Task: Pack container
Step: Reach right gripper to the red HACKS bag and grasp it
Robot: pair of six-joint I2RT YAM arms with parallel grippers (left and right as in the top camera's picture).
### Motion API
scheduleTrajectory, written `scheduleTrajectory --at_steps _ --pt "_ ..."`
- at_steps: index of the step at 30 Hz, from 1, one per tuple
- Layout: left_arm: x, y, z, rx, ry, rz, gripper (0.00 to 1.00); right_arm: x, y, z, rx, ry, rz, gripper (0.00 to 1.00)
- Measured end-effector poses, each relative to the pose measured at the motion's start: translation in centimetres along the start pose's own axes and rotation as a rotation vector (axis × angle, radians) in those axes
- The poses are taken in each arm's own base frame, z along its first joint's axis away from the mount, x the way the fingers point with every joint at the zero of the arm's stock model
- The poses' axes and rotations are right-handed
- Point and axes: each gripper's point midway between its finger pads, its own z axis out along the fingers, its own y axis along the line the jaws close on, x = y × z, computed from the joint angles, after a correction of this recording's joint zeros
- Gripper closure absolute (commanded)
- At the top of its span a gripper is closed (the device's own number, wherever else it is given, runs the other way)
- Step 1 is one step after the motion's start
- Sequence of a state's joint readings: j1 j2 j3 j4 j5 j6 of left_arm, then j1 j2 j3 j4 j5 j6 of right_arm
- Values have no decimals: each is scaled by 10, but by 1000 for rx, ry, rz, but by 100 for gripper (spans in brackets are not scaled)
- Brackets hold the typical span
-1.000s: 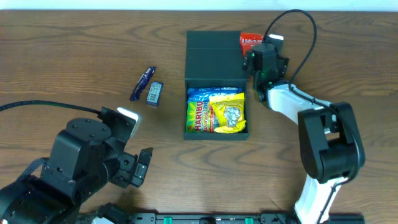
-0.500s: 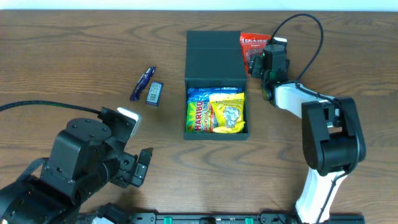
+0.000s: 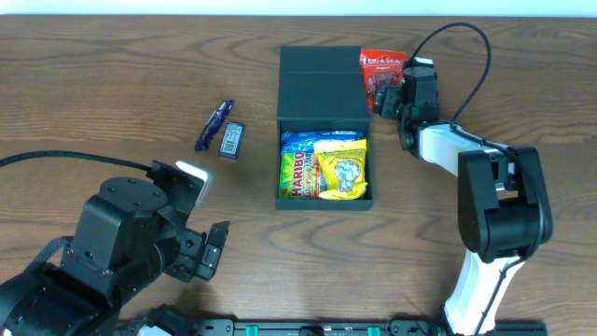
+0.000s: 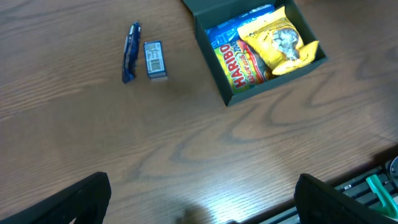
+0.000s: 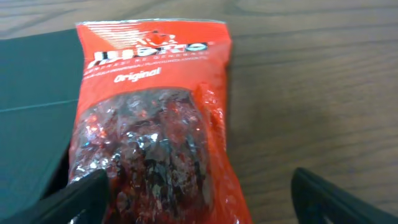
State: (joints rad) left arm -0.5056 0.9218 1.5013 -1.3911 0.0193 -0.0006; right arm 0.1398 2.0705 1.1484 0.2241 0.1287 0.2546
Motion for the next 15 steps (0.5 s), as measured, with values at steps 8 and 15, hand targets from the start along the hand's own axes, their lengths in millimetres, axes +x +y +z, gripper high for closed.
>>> scheduleTrajectory --at_steps 8,15 --pt "0 0 0 0 0 0 5 2 3 5 -20 -6 1 1" --pt "0 0 0 0 0 0 5 12 6 13 -37 9 0 31"
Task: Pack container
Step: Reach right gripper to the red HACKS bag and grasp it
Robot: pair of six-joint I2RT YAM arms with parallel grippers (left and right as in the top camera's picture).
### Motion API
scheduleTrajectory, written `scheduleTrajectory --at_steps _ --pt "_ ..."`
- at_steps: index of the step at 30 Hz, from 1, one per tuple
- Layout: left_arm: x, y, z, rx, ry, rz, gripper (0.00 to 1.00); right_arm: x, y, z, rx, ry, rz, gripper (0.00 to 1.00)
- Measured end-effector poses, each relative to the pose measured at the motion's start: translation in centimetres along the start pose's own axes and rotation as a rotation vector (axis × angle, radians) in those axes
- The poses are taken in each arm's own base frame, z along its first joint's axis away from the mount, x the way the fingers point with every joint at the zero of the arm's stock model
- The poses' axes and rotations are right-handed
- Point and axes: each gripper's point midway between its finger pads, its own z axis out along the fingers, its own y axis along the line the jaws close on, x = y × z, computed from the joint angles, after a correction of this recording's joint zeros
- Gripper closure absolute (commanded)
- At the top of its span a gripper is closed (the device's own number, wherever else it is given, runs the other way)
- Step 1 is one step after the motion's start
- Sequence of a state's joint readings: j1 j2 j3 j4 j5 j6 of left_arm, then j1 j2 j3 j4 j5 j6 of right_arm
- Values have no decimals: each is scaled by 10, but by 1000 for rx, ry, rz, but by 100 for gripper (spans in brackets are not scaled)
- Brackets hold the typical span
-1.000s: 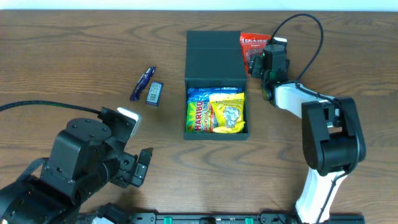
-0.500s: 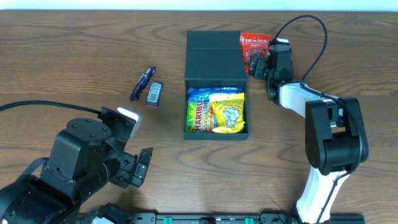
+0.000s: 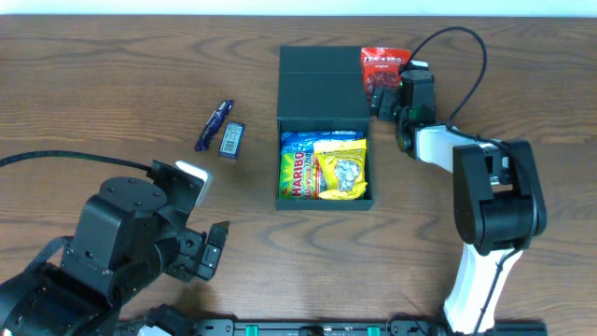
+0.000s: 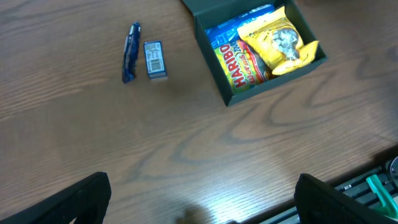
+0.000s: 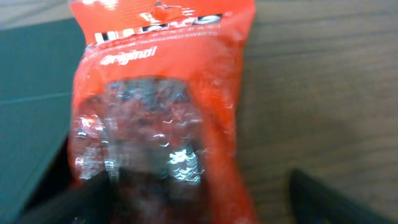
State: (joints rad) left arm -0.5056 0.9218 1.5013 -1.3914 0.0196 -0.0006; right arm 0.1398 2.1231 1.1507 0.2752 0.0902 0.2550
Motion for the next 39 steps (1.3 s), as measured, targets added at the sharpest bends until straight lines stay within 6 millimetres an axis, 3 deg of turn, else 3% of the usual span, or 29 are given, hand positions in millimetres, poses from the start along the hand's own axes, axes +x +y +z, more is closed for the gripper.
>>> scheduleTrajectory --at_steps 2,3,7,15,21,29,34,39 --pt "0 0 0 0 0 0 5 0 2 0 -11 0 2 46" --pt "0 0 0 0 0 0 5 -1 2 0 -8 -2 6 60" --pt "0 0 0 0 0 0 5 -5 3 0 -11 -8 9 98" --pt "0 0 0 0 0 0 5 -4 2 -2 -3 22 2 98" --pt "0 0 0 0 0 0 5 6 -3 -23 25 122 -7 99" --pt "0 0 0 0 0 0 5 17 -12 -84 67 269 -21 98" --pt "0 0 0 0 0 0 5 -20 -1 -133 16 195 -10 99" --pt "0 0 0 0 0 0 5 -48 27 -178 -142 128 -12 98"
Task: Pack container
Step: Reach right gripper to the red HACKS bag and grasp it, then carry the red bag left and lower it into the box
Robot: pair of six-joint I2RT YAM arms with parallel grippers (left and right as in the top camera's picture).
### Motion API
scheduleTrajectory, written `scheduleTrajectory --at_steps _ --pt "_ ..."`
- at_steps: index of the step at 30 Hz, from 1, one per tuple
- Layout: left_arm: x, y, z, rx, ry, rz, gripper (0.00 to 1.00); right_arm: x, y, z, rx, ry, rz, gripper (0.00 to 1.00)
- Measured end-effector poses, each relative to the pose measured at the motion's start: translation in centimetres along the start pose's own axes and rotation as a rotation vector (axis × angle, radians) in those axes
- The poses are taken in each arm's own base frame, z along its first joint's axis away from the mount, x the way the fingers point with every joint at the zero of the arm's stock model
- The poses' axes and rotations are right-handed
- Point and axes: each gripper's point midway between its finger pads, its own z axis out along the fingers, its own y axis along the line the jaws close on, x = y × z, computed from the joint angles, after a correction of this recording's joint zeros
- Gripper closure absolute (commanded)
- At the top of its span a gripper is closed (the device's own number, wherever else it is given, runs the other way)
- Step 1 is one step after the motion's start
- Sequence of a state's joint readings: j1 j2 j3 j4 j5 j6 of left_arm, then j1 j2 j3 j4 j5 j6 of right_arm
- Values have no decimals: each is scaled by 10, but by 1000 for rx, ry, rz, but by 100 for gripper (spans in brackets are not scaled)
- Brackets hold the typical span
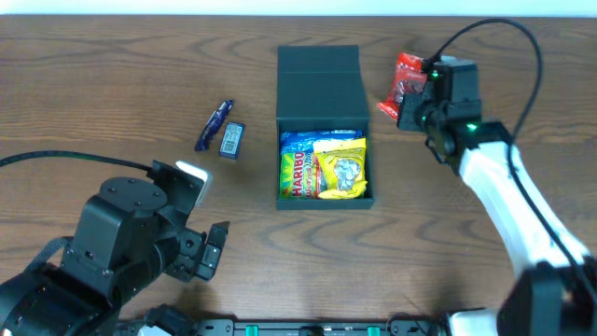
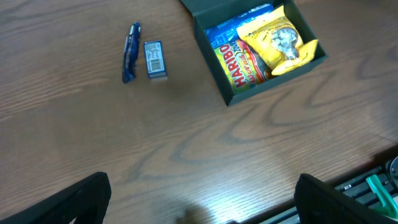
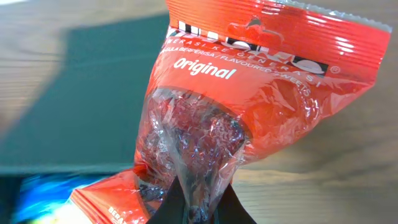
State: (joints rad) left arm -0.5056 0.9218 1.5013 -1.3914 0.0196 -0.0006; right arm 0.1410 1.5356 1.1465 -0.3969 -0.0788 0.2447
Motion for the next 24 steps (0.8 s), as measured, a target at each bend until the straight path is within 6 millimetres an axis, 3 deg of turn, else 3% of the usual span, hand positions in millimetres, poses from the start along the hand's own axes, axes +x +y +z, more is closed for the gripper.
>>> scheduleTrajectory --at_steps 3,7,10,13,18,24 --pt "0 0 0 0 0 0 5 -5 32 -19 -147 -16 -50 98" --pt "0 0 0 0 0 0 5 9 77 -33 -317 19 -122 98" --pt "0 0 0 0 0 0 5 41 119 -40 -429 114 -196 99" --pt "0 0 0 0 0 0 5 64 148 -47 -485 163 -259 98" --pt "0 0 0 0 0 0 5 100 176 -55 -500 240 -345 99" --pt "0 0 0 0 0 0 5 122 184 -54 -422 285 -338 98"
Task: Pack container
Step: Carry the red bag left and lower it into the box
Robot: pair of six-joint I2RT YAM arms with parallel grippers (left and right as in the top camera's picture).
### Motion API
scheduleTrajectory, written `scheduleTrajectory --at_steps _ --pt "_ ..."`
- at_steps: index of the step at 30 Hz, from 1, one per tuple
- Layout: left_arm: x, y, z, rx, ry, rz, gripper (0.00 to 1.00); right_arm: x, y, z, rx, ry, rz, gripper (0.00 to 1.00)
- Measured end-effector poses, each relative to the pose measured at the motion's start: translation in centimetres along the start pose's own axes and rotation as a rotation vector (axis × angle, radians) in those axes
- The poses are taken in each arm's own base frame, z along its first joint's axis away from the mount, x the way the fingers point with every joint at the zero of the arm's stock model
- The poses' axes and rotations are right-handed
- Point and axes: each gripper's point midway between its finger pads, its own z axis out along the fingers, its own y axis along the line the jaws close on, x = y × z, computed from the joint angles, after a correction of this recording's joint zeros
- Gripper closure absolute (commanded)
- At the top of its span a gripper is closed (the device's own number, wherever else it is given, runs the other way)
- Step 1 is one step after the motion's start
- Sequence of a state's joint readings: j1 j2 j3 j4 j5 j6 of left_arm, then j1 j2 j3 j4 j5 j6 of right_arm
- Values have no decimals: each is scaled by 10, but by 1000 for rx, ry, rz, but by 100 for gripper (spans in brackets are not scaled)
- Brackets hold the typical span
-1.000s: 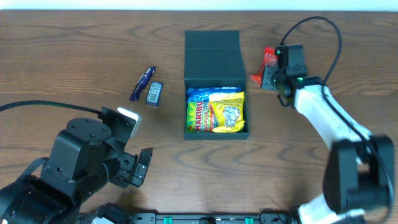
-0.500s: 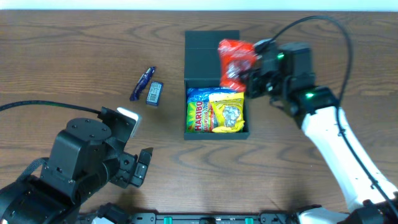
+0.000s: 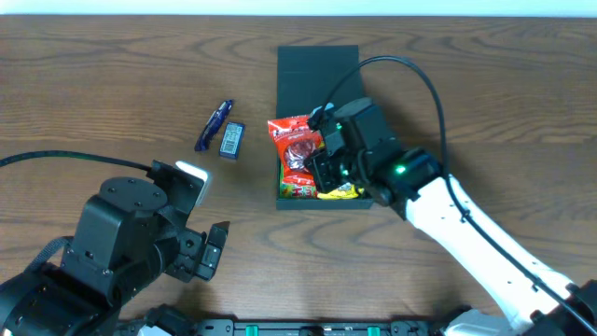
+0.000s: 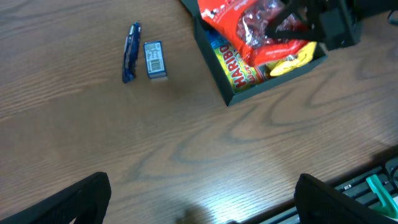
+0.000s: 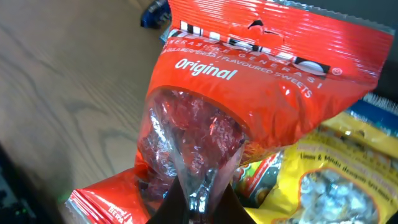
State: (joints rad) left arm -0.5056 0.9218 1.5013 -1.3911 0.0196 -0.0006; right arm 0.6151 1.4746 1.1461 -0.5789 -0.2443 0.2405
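Observation:
A dark green box [image 3: 319,77] sits mid-table with its lid folded back. Inside lie a Haribo bag [image 4: 234,68] and a yellow sweets bag [image 3: 347,191]. My right gripper [image 5: 200,202] is shut on a red sweets bag [image 3: 297,149] and holds it over the left half of the box [image 5: 373,18], above the yellow sweets bag [image 5: 323,180]. The red bag [image 4: 249,22] covers much of the box in the left wrist view. My left gripper [image 4: 199,202] hangs open over bare table near the front edge, far from the box.
A blue wrapped bar [image 3: 214,124] and a small grey packet [image 3: 231,139] lie side by side left of the box; both show again as the bar [image 4: 130,52] and packet [image 4: 153,59]. The right arm's cable [image 3: 410,79] arcs over the box's right side.
My right gripper, still shut on the red bag, has moved from right of the box lid to over the open box's left half. The left arm has not moved.
The red bag lay on the table right of the lid with my right gripper open at it, then closer around it. Later the gripper was shut on the bag and held it lifted off the table. Now the bag hangs over the box contents.

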Motion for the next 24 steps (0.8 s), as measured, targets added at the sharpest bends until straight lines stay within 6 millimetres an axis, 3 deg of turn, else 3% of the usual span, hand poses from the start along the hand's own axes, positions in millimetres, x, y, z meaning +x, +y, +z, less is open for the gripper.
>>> scheduleTrajectory --at_steps 9,24 --pt "0 0 0 0 0 0 5 17 -15 19 140 54 100 99" --pt "0 0 0 0 0 0 5 47 -33 56 214 176 177 98"
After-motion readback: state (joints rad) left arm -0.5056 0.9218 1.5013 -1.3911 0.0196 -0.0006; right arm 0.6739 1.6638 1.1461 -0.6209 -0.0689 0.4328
